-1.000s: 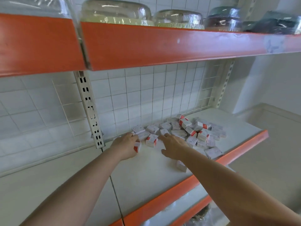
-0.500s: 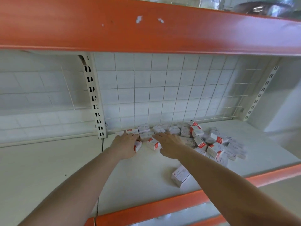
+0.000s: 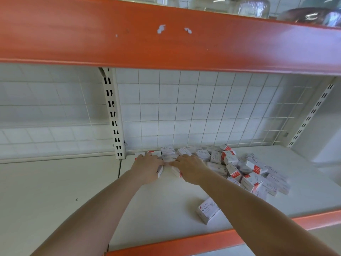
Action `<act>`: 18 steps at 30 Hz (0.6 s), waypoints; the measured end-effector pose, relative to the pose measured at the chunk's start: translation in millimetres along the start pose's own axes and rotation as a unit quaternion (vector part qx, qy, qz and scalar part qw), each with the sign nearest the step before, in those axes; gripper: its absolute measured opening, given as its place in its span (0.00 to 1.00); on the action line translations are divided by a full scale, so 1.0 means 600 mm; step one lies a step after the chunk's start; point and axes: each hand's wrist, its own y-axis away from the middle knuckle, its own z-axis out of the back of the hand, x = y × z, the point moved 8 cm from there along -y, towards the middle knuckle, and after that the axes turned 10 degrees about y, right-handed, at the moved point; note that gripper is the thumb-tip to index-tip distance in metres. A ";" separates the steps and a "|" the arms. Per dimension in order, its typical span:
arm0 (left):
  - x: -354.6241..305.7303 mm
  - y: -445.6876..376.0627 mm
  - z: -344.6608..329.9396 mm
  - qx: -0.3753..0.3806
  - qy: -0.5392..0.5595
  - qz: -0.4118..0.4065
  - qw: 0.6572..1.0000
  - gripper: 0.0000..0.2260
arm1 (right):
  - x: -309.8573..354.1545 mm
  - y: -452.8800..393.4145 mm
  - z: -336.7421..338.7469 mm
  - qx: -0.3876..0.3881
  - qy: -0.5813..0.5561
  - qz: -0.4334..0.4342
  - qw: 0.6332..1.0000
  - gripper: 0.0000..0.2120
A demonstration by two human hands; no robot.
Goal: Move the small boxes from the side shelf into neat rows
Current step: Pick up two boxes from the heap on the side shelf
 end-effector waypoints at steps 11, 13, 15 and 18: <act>0.001 0.027 0.018 -0.001 0.041 -0.025 0.999 0.11 | -0.003 0.009 0.011 0.025 -0.070 -0.024 0.997 0.22; 0.001 0.037 0.020 0.015 0.041 -0.010 0.999 0.11 | 0.001 0.014 0.017 0.027 -0.078 -0.028 0.996 0.23; 0.000 0.047 0.024 0.023 0.040 0.001 0.999 0.10 | 0.009 0.020 0.024 0.024 -0.078 -0.026 0.996 0.22; -0.002 0.062 0.036 0.025 0.039 0.003 0.999 0.15 | 0.020 0.027 0.036 0.017 -0.082 -0.024 0.996 0.24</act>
